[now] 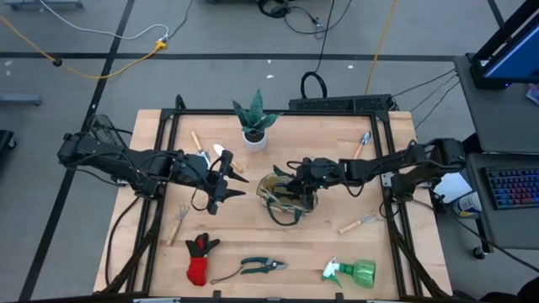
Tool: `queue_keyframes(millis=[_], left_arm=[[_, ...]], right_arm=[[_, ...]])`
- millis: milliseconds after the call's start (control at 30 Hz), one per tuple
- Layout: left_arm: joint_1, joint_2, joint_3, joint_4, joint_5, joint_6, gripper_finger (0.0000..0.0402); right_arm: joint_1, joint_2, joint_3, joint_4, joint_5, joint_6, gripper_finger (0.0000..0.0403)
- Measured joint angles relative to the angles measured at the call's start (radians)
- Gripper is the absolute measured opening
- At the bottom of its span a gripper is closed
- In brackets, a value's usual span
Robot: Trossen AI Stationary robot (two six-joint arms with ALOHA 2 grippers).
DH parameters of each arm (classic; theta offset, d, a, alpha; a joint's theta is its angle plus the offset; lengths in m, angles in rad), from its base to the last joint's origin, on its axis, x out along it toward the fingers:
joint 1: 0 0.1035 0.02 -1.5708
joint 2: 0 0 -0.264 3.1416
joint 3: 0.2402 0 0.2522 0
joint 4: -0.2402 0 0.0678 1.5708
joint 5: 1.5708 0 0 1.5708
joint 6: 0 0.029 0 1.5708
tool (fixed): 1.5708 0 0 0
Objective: Pick & Place Garden tools in Gardening bag
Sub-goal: Put the top shear scissors into the gardening bag, then put the shear scissors into the gardening bag
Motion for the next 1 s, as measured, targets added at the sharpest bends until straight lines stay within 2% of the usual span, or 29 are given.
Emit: queue_keyframes(millis=[267,633,1000], left_arm=[[0.000,0.000,0.000,-0.001,0.000,0.001,0.0170],[0.000,0.000,0.000,-0.015,0.000,0.001,0.0170],[0.000,0.000,0.000,-0.023,-0.001,-0.001,0.0170]], right_arm=[[0.000,0.016,0.000,-0.010,0.046,-0.062,0.0068],[-0.001,0.017,-0.001,-0.015,0.049,-0.091,0.0100],[0.000,0.017,-0.002,-0.010,0.047,-0.091,0.0102]])
